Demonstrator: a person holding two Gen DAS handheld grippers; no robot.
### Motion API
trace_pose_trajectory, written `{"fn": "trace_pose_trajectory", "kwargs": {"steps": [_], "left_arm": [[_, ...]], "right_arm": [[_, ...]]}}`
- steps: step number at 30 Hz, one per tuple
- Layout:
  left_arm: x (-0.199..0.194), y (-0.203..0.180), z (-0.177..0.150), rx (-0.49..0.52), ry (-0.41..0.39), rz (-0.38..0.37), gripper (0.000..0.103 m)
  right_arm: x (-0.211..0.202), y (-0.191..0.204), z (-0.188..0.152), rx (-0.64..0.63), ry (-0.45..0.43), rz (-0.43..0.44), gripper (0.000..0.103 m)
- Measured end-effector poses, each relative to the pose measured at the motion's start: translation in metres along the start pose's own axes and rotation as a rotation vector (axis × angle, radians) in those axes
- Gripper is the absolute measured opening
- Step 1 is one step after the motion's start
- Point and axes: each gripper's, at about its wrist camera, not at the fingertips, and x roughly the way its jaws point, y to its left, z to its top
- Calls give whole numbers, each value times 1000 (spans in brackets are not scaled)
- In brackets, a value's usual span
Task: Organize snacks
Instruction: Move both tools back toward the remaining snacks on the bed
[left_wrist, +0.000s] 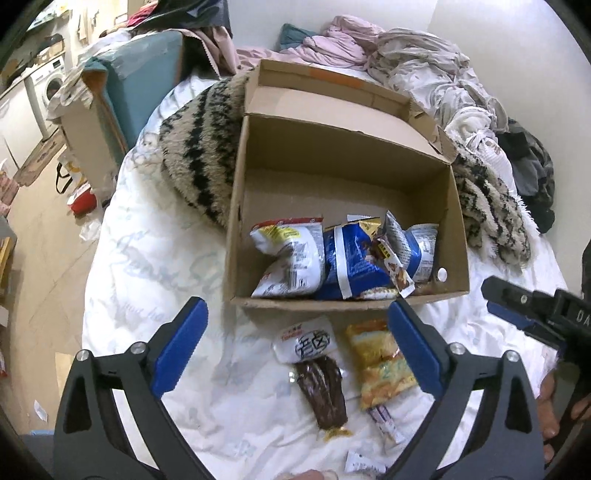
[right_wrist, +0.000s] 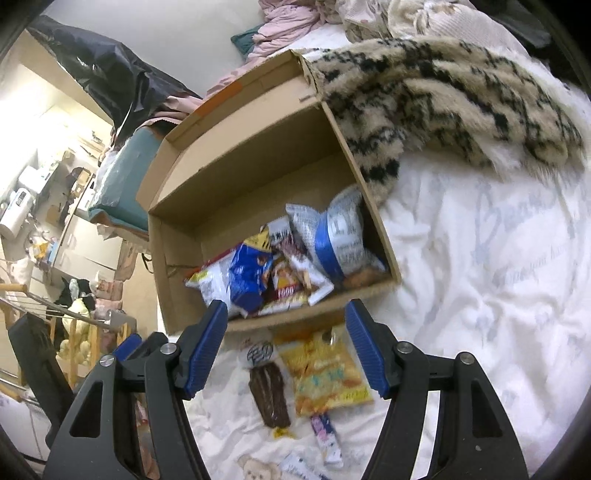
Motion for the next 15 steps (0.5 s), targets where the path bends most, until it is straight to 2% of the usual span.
{"fn": "trace_pose_trajectory", "kwargs": {"steps": [5, 10, 15], "left_arm": [[-13, 15, -13, -80, 42, -46, 97], [-27, 16, -27, -23, 34, -1, 97], [-31, 23, -38, -41, 78, -9, 97]], "right_arm": [[-5, -7, -17, 53, 24, 27, 69], [-10, -4, -34, 43, 49, 29, 69], [-15, 0, -53, 19, 86, 13, 69]]}}
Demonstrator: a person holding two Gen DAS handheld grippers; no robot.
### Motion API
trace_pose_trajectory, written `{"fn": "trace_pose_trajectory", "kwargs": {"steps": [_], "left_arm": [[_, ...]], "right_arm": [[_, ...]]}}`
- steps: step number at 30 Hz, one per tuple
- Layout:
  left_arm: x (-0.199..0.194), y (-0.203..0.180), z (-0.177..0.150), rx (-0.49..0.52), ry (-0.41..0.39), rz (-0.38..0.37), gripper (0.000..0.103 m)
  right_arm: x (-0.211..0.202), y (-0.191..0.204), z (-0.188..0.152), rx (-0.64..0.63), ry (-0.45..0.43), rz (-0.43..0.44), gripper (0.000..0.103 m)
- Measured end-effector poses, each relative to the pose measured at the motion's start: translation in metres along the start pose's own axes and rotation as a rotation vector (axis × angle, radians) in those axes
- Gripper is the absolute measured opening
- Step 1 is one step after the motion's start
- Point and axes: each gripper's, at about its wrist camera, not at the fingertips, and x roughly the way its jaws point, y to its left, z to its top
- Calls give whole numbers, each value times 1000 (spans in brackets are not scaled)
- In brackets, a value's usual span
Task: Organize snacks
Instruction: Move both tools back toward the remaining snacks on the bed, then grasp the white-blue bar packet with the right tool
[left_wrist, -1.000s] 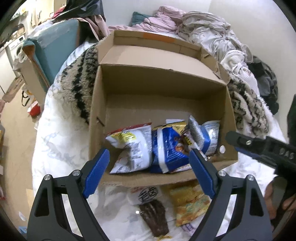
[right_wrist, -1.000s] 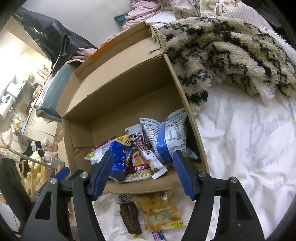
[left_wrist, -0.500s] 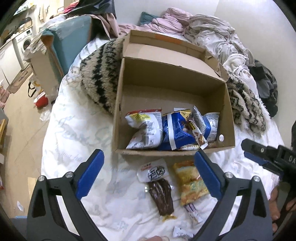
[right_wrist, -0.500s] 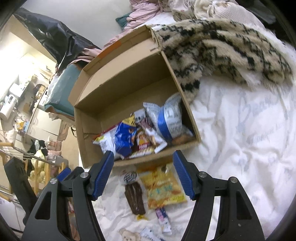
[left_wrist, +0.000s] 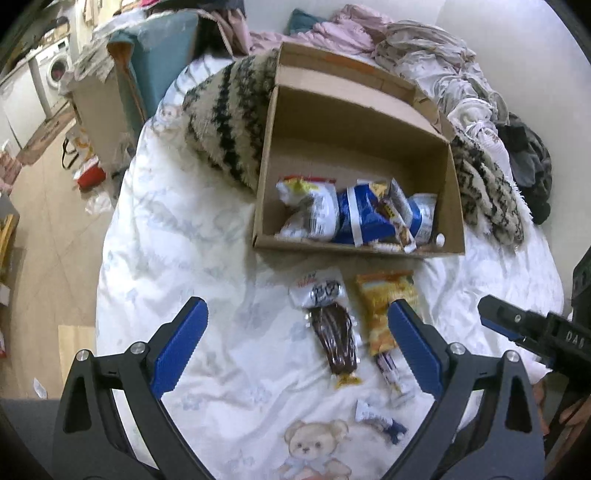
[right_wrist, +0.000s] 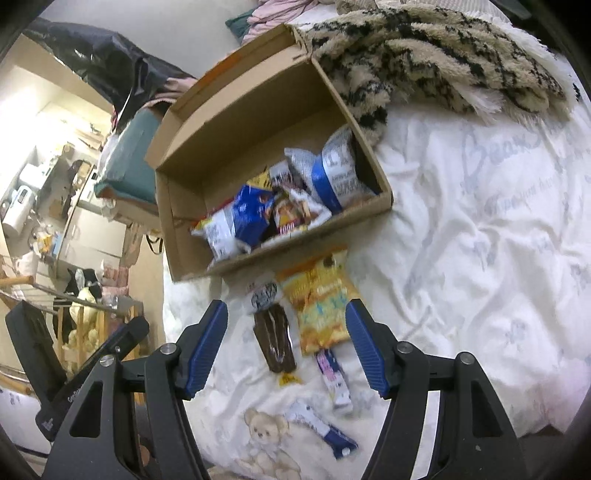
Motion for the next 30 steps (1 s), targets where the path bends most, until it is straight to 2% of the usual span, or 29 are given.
{"fn": "trace_pose_trajectory", "kwargs": {"steps": [5, 11, 14, 16, 17, 21, 22, 24, 26, 30], "left_arm": [[-9, 8, -10, 1, -12, 26, 97], [-8, 21, -21, -20, 11, 57, 97], [-2, 28, -26, -46, 36, 69, 97], [1, 30, -26, -62, 49, 70, 97], [3, 31, -26, -67, 56, 69, 97], [9, 31, -25, -83, 68, 71, 97], [10, 31, -25, -86, 72, 72, 97], [12, 31, -25, -91, 79, 66, 97], [14, 30, -25, -93, 85, 63, 97], [16, 28, -24, -91, 90, 61, 97]], "right_arm": [[0, 5, -17, -62, 25, -45, 69], [7, -6, -27, -57, 62, -76, 69], [20, -13, -33, -45, 121, -107, 69], [38, -15, -41, -63, 203, -162, 69], [51, -12, -47, -94, 263, -186, 69], [91, 9, -78, -243, 486, -179, 69], [97, 14, -85, -278, 515, -188, 69], [108, 23, -99, -360, 557, -233, 68], [117, 29, -107, -431, 562, -285, 68], [129, 35, -112, -511, 558, -354, 51]]}}
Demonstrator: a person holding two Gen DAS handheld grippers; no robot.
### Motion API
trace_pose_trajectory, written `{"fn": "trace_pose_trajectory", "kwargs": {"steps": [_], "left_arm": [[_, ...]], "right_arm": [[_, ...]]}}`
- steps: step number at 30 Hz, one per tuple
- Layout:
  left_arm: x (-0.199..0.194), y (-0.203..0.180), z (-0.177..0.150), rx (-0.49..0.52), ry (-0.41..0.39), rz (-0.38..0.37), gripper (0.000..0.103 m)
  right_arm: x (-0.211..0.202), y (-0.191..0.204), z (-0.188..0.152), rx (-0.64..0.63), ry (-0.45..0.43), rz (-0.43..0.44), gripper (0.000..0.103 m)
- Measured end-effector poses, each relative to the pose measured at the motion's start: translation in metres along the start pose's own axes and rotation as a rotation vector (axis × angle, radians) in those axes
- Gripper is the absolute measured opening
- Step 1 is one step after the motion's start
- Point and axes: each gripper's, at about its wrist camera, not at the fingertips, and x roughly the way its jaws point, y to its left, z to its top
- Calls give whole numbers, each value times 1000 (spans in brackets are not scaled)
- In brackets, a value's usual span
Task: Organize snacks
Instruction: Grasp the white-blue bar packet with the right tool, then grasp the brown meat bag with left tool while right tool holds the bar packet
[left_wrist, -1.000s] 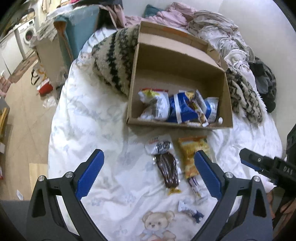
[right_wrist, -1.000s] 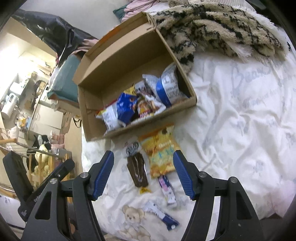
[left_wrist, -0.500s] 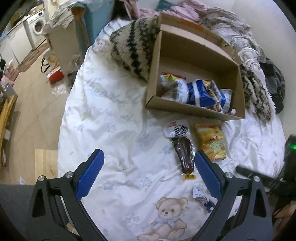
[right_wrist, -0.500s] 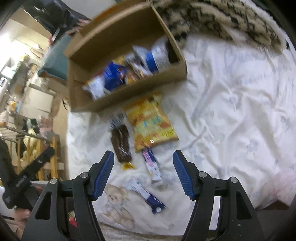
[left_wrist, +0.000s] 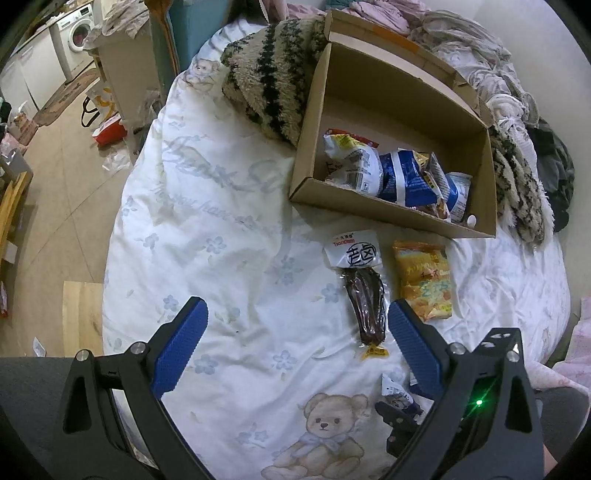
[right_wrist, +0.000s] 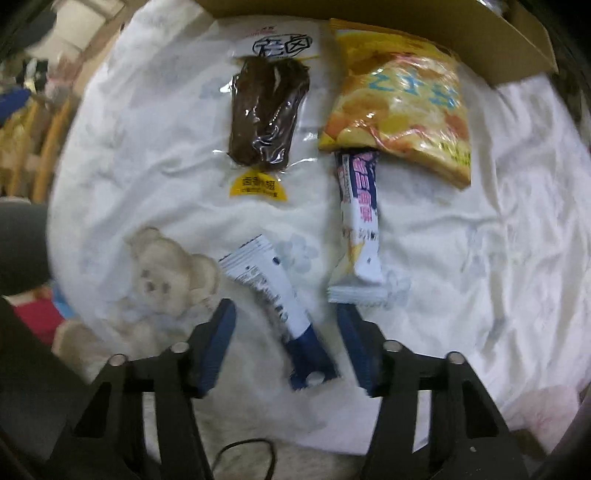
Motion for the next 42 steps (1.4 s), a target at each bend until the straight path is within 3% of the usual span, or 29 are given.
{"fn": "trace_pose_trajectory", "kwargs": {"steps": [2, 3, 5, 7, 9, 14, 20, 25, 36, 42], "left_arm": [[0, 0, 0, 2, -4, 2, 97], [0, 0, 0, 1, -3, 3, 97], [1, 1, 0, -5, -1, 6, 97], [2, 2, -1, -13, 4, 5, 97], [2, 4, -1, -16, 1, 11, 97], [0, 6, -2, -12, -16, 28, 97], [3, 4, -3, 4, -12, 40, 97], [9, 0, -3, 18, -6, 47, 97], [38, -24, 7, 43, 29, 80, 97], [85, -53, 1, 57, 126, 100, 97]], "right_arm": [[0, 2, 0, -13, -5, -6, 41], [-1, 3, -2, -15, -6, 12, 29], [-4, 2, -4, -8, 3, 75, 20], [-8, 0, -7, 7, 7, 168, 20], [-16, 1, -8, 12, -13, 208, 20], [-52, -13, -9, 62, -155, 316, 20], [-102, -46, -5, 177, -393, 303, 20], [-121, -67, -12, 270, -515, 264, 20], [-144, -101, -26, 447, -655, 285, 20], [-151, -113, -29, 492, -685, 320, 20]]}}
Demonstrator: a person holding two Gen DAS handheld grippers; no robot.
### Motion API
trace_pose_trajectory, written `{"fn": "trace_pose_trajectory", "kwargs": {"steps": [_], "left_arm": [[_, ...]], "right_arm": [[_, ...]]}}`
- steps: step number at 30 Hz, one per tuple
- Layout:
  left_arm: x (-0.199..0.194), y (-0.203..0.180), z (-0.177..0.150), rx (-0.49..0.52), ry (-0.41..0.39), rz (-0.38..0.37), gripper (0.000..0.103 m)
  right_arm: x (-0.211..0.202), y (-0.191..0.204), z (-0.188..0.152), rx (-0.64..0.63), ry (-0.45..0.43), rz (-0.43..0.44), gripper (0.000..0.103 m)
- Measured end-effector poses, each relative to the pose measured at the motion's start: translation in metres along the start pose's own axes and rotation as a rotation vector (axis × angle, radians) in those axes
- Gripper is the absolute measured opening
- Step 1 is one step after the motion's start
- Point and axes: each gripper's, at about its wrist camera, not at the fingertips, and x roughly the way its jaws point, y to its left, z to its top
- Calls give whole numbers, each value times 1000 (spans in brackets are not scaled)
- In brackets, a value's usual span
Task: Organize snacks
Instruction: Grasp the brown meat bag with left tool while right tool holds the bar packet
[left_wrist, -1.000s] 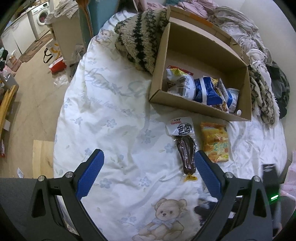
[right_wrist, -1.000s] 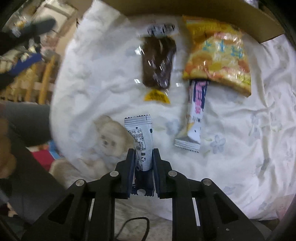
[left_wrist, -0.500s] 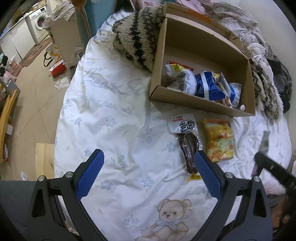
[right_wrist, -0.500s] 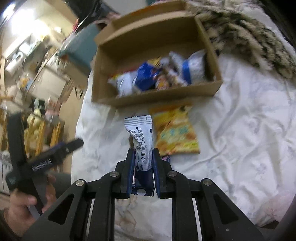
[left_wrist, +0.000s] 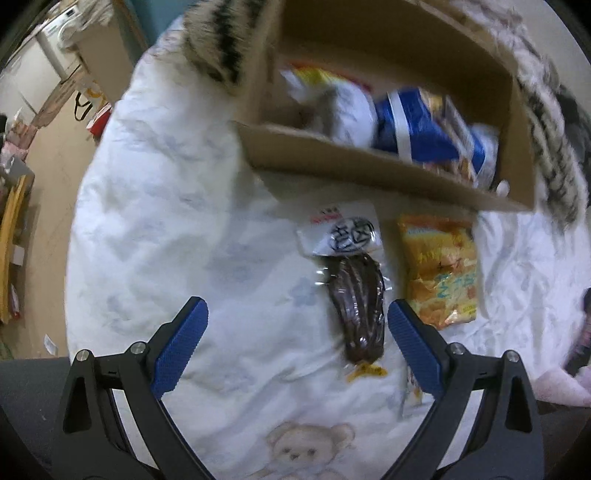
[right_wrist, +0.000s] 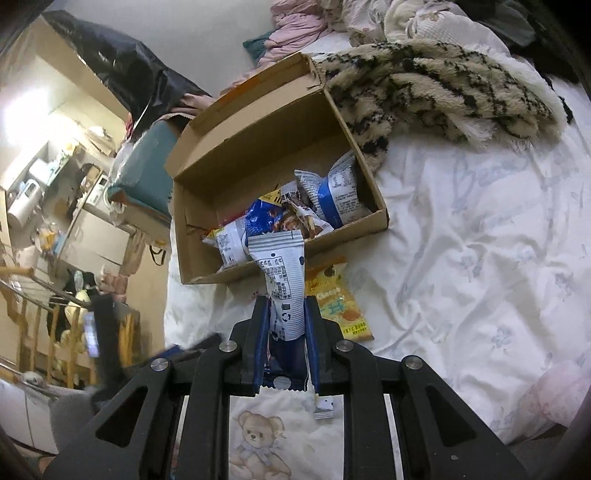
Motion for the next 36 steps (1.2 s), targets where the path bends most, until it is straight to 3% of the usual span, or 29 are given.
{"fn": "trace_pose_trajectory", "kwargs": {"steps": [3, 7, 9, 11, 15, 18, 20, 23, 36], "left_arm": [[27, -24, 1, 44, 45, 37, 97], [45, -36, 4, 24, 58, 76, 97], [59, -43, 6, 37, 87, 135, 97], [71, -44, 6, 22, 145, 138, 97], [75, -43, 10, -4, 147, 146, 98], [73, -40, 9, 6, 133, 121, 87], [67, -40, 8, 19, 128, 115, 65], [58, -35, 7, 45, 135, 100, 52], [16, 9, -11, 58, 109, 85, 48]], "right_arm": [[3, -4, 2, 21, 13, 6, 20], [3, -6, 4, 31, 16, 15, 20], [4, -7, 4, 38, 17, 21, 20], [5, -7, 5, 40, 20, 23, 20], [5, -8, 7, 43, 20, 26, 20], [6, -9, 8, 48, 21, 24, 20], [7, -10, 8, 52, 26, 20, 20], [8, -10, 8, 52, 29, 17, 20], [10, -7, 6, 32, 34, 4, 20]]}}
